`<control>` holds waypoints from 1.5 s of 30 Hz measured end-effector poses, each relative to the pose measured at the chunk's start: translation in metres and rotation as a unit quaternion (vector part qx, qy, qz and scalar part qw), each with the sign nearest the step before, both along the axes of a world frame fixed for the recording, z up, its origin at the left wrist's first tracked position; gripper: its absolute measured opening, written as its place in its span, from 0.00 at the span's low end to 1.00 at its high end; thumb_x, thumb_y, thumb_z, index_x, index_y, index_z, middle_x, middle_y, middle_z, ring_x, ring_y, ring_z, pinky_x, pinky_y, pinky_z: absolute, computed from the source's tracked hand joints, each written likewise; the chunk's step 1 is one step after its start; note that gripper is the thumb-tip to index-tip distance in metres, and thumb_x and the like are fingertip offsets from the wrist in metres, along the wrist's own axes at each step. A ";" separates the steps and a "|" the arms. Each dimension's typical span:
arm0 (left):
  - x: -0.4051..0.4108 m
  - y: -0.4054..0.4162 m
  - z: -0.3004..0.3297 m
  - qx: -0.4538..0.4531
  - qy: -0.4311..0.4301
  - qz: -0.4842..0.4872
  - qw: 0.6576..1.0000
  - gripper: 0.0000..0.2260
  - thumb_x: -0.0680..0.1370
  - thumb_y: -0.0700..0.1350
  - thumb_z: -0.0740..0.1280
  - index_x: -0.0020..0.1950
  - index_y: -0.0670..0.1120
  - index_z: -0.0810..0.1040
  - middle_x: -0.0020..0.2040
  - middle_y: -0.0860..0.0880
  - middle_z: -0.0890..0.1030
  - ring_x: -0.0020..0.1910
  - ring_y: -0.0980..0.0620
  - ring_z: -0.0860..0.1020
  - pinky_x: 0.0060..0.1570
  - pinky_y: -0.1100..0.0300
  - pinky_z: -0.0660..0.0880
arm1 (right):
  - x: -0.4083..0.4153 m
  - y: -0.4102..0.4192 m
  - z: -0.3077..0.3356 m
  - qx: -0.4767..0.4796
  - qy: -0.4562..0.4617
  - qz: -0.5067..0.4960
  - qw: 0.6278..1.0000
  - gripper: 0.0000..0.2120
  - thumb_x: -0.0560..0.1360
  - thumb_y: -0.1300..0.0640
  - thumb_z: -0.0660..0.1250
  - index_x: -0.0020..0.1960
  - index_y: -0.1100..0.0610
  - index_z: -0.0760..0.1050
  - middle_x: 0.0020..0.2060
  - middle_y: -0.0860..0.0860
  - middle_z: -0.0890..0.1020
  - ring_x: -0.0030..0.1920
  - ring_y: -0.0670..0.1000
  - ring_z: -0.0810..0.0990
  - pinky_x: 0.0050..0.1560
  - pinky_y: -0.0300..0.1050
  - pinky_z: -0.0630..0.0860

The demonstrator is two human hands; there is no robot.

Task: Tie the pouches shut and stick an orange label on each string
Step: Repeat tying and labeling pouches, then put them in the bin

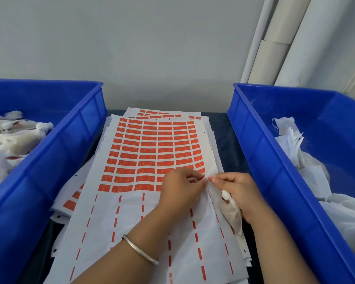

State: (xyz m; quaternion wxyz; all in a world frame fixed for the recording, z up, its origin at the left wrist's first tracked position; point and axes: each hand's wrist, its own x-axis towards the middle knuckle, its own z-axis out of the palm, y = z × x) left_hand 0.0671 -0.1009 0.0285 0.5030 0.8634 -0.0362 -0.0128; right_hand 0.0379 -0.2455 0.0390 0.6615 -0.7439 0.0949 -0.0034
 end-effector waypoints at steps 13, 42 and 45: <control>0.006 0.005 0.008 -0.069 0.091 0.025 0.993 0.05 0.73 0.47 0.71 0.47 0.49 0.84 0.41 0.58 0.80 0.40 0.55 0.78 0.35 0.69 0.70 | 0.000 0.002 -0.003 -0.091 -0.046 0.025 0.994 0.11 0.72 0.56 0.72 0.35 0.42 0.81 0.38 0.36 0.84 0.42 0.38 0.82 0.36 0.29 0.76; 0.002 0.053 0.058 -0.414 0.200 0.172 0.871 0.04 0.78 0.41 0.65 0.44 0.48 0.77 0.43 0.45 0.80 0.42 0.45 0.81 0.40 0.58 0.80 | -0.017 0.036 0.061 0.036 -0.170 0.111 0.978 0.12 0.62 0.44 0.70 0.40 0.50 0.85 0.33 0.53 0.83 0.34 0.47 0.81 0.47 0.42 0.76; -0.002 0.058 0.057 -0.384 0.169 0.127 0.899 0.05 0.78 0.43 0.63 0.48 0.46 0.78 0.43 0.44 0.83 0.41 0.45 0.83 0.41 0.58 0.80 | -0.007 0.058 0.052 -0.011 -0.121 0.143 0.982 0.06 0.71 0.53 0.70 0.40 0.48 0.85 0.37 0.50 0.85 0.33 0.46 0.81 0.42 0.37 0.78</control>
